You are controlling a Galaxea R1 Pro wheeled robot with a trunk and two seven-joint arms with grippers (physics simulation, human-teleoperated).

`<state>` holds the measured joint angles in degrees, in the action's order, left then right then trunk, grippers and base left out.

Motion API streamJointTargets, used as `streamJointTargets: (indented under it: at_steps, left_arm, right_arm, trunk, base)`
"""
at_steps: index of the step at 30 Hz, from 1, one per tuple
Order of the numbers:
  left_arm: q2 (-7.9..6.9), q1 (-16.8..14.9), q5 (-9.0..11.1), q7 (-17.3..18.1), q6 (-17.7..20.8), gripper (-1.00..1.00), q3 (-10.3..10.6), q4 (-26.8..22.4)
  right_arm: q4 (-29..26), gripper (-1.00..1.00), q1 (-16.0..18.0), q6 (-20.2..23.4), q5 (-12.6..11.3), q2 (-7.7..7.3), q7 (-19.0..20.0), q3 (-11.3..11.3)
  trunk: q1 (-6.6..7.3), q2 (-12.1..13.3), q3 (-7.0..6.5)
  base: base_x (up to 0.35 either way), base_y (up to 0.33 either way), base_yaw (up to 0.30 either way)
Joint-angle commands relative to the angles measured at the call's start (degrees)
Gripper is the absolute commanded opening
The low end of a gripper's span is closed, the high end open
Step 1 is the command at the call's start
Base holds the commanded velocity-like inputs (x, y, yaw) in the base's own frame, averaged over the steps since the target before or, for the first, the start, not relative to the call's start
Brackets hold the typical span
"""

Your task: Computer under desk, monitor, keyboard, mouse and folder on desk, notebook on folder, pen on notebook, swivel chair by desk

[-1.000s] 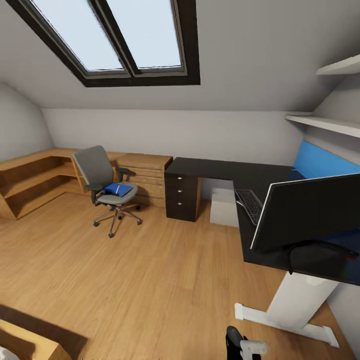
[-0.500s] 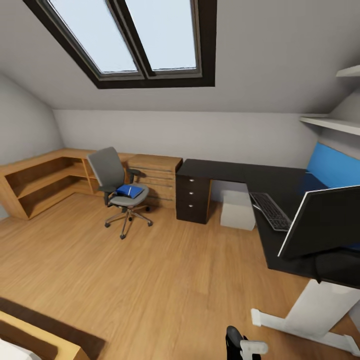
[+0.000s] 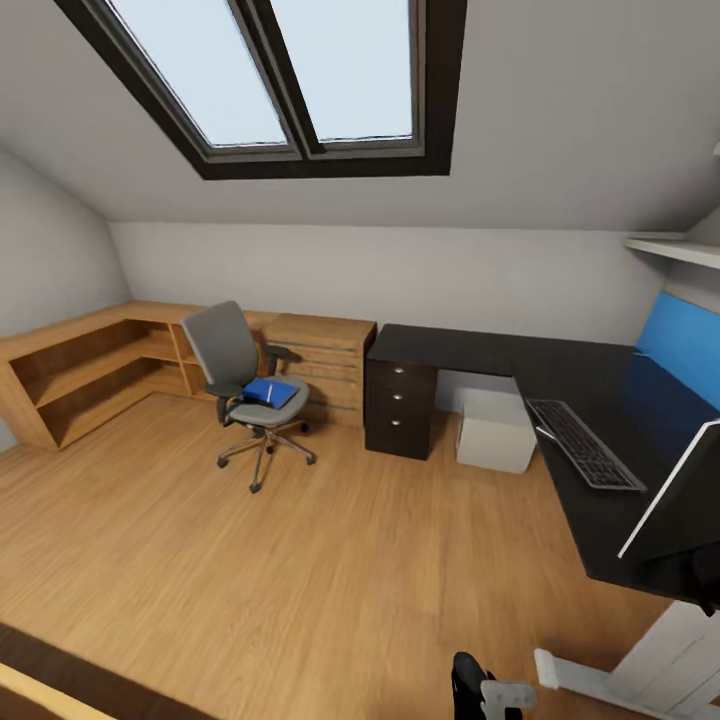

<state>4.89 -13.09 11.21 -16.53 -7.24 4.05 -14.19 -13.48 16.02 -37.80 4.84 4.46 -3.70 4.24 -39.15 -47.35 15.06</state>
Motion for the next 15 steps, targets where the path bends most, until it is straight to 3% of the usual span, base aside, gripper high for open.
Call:
streamJointTargets:
  at_steps: [1, 8, 15]
  left_arm:
    - [-0.03, -0.05, 0.56, -0.25, -0.23, 1.00, 0.44, 0.04]
    - [-0.02, -0.08, 0.52, -0.26, -0.33, 1.00, 0.44, 0.04]
    - [0.03, -0.04, 0.47, -0.24, -0.71, 1.00, 0.38, 0.04]
  right_arm:
    - [0.03, -1.00, 0.05, -0.17, 0.53, 0.06, -0.17, 0.42]
    - [0.03, -1.00, 0.04, -0.17, 0.53, 0.03, -0.17, 0.42]
    - [0.03, -1.00, 0.04, -0.17, 0.53, 0.02, -0.17, 0.42]
  trunk:
    - [0.19, 0.37, -0.11]
    - [0.19, 0.37, -0.11]
    - [0.19, 0.37, -0.11]
  base:
    - [0.268, 0.233, 0.000]
    - [0.265, 0.222, 0.000]
    - [0.079, 0.052, 0.000]
